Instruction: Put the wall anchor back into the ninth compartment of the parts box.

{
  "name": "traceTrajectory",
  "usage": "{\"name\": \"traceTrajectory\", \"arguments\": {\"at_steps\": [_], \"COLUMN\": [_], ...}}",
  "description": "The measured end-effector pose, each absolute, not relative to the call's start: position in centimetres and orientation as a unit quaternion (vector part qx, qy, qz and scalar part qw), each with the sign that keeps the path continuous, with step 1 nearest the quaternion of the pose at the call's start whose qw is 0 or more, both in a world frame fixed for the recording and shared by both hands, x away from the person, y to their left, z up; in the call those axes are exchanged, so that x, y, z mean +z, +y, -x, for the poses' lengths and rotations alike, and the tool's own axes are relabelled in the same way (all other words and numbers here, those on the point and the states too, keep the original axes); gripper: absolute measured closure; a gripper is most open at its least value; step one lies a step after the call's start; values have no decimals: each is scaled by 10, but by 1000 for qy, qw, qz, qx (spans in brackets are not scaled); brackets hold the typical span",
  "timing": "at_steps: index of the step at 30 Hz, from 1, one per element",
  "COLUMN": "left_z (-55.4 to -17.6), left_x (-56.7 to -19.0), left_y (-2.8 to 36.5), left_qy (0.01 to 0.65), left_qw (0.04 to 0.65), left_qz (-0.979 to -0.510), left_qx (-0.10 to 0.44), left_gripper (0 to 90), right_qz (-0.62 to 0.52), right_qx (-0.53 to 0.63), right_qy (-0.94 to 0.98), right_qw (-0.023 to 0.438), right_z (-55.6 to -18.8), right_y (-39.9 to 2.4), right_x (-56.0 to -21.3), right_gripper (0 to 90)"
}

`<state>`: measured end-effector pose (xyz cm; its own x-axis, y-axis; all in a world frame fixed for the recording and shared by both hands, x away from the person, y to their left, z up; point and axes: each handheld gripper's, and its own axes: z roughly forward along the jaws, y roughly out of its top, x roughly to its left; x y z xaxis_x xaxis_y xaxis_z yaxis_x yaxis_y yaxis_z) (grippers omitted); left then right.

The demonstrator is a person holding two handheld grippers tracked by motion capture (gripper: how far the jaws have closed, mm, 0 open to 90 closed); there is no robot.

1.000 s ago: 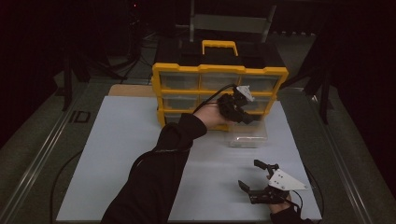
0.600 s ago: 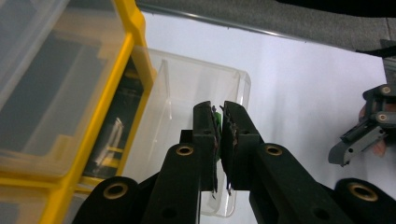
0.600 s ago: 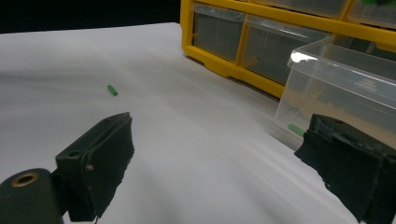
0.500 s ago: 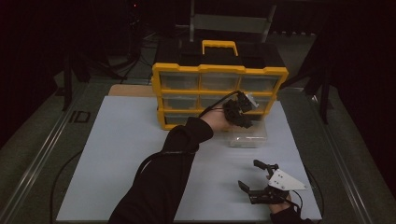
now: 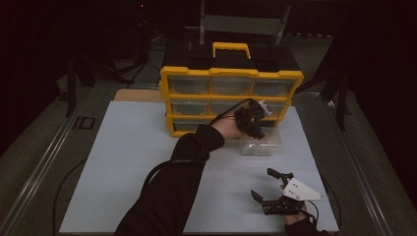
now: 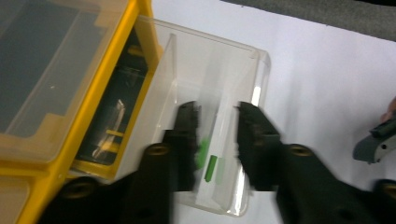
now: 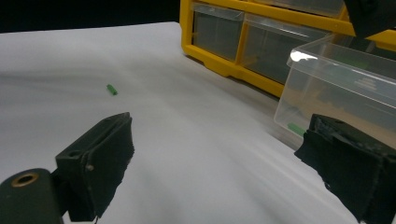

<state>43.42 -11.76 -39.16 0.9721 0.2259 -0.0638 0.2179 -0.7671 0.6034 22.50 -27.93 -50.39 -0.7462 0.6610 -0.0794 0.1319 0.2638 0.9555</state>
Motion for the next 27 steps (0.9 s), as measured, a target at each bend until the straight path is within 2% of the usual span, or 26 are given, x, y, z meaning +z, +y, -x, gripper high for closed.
{"name": "traceTrajectory", "arguments": {"at_steps": [3, 4, 9, 10, 11, 13, 14, 15, 16, 27], "left_z": [-433, -433, -429, -429, -429, -427, -427, -425, -424, -411], "left_x": [-390, -389, -386, -385, -385, -383, -382, -381, -380, -379], "left_y": [-115, -114, -107, -105, -104, -100, -99, -97, -96, -65], "left_qy": [121, 121, 117, 119, 119, 120, 116, 118, 116, 98], "left_qw": [323, 323, 332, 331, 333, 338, 342, 341, 342, 348], "left_qz": [-939, -939, -936, -936, -935, -933, -933, -933, -933, -932], "left_qx": [2, 1, -4, 2, -2, -3, -8, -6, -12, -22], "left_gripper": [537, 537, 357, 357, 285, 207, 207, 95, 28, 10], "right_qz": [-262, -262, -262, -262, -261, -260, -260, -260, -260, -260], "right_qx": [547, 547, 546, 546, 546, 545, 545, 545, 545, 541], "right_qy": [757, 757, 758, 758, 758, 759, 759, 759, 759, 761], "right_qw": [242, 242, 243, 243, 243, 243, 243, 244, 244, 246], "right_z": [-225, -225, -225, -225, -225, -225, -225, -225, -225, -226], "right_y": [-279, -279, -279, -279, -279, -278, -278, -278, -278, -278], "right_x": [-504, -504, -504, -504, -504, -504, -504, -504, -504, -504], "right_gripper": [82, 82, 82, 82, 82, 82, 82, 82, 82, 82]}}
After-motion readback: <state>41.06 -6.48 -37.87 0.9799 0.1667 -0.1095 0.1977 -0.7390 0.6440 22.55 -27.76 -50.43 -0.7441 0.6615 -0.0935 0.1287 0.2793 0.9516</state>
